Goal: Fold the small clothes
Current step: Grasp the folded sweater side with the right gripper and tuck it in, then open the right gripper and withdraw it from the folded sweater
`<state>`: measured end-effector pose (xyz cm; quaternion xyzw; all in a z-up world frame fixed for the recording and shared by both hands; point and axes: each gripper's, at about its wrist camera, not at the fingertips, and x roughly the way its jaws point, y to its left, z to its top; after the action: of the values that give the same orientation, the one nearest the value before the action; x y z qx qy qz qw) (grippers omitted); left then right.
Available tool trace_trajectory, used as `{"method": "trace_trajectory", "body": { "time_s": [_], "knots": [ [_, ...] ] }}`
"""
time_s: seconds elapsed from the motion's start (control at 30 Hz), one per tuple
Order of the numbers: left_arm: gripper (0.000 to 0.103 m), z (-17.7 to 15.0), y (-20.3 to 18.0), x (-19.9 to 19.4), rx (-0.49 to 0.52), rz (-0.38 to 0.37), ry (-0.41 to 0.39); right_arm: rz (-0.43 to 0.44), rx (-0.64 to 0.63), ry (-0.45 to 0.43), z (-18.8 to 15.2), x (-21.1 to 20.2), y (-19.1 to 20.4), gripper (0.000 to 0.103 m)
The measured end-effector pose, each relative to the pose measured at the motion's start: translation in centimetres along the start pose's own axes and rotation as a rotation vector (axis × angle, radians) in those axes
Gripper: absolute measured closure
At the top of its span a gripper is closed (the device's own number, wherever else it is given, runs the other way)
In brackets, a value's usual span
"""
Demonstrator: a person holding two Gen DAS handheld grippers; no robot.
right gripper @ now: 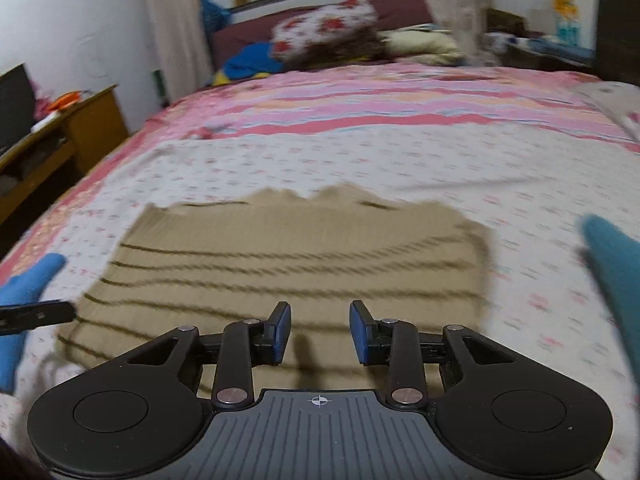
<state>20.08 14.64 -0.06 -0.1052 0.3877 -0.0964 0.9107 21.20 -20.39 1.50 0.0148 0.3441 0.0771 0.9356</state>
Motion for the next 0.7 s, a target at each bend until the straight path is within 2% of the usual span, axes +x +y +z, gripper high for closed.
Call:
{"method": "trace_trajectory", "body": {
  "time_s": [0.07,0.17,0.27,0.37,0.43,0.5,0.57,0.63,0.7],
  "knots": [
    [0.046,-0.5,0.2,0.6,-0.003,0.001,0.013,-0.050,-0.002,0.000,-1.1,-0.9,-1.4,0.066],
    [0.046,-0.5,0.8,1.2,-0.032,-0.005,0.018,-0.078,0.040,0.013,-2.5,-1.5,-3.3,0.064],
    [0.048,-0.3,0.9,1.6,-0.036,0.023,0.017,-0.042,0.110,0.071,-3.4,-0.6,-4.8,0.062],
    [0.055,0.2,0.8,1.6,-0.045,0.040,0.026,-0.006,0.186,0.103,-3.6,0.7,-5.5,0.062],
    [0.066,0.6,0.9,1.5,-0.046,0.031,0.039,0.034,0.258,0.109,-3.5,0.9,-6.2,0.085],
    [0.070,1.2,0.7,1.3,-0.039,0.036,0.039,0.081,0.310,0.104,-3.0,0.6,-6.7,0.089],
    [0.071,1.4,0.5,1.0,-0.023,0.062,0.031,0.088,0.313,0.076,-2.5,-0.4,-7.0,0.091],
    [0.070,1.2,0.5,1.3,-0.021,0.078,0.044,0.063,0.318,0.050,-2.3,-1.4,-7.5,0.092],
    [0.070,0.8,0.6,1.9,-0.025,0.093,0.058,0.021,0.305,0.073,-2.6,-0.9,-7.9,0.093]
  ]
}}
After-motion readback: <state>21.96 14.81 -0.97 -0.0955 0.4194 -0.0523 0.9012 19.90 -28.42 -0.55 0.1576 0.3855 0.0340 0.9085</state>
